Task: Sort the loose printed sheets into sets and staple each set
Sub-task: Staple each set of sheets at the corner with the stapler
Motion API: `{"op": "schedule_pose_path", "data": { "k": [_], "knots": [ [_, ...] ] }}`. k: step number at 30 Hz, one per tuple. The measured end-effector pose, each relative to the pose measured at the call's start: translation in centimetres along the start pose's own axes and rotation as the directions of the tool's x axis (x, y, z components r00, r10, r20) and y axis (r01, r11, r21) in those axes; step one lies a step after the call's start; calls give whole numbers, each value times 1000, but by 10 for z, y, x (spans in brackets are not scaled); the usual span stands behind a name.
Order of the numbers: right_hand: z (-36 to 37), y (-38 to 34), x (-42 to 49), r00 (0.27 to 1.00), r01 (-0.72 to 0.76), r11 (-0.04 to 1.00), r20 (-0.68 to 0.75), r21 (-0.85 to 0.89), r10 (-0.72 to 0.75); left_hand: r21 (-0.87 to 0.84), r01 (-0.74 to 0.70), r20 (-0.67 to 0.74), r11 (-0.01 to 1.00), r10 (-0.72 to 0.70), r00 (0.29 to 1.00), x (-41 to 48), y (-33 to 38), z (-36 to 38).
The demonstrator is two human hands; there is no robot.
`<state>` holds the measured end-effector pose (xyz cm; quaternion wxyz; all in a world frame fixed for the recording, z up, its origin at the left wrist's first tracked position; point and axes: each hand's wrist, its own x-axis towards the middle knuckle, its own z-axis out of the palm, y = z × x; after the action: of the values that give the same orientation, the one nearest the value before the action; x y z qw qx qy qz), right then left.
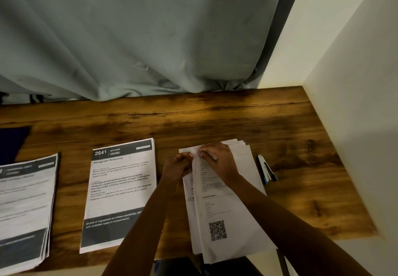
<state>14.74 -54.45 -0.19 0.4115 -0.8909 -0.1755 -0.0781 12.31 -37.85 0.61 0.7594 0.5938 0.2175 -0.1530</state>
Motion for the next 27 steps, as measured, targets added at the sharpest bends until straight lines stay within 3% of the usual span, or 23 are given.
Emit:
{"op": "schedule_pose_path", "data": {
  "k": [27],
  "knots": [
    [6,-14,0,997,-9,999,-81,31,12,1,-23,54,1000,23,998,-13,13,4]
  ]
}}
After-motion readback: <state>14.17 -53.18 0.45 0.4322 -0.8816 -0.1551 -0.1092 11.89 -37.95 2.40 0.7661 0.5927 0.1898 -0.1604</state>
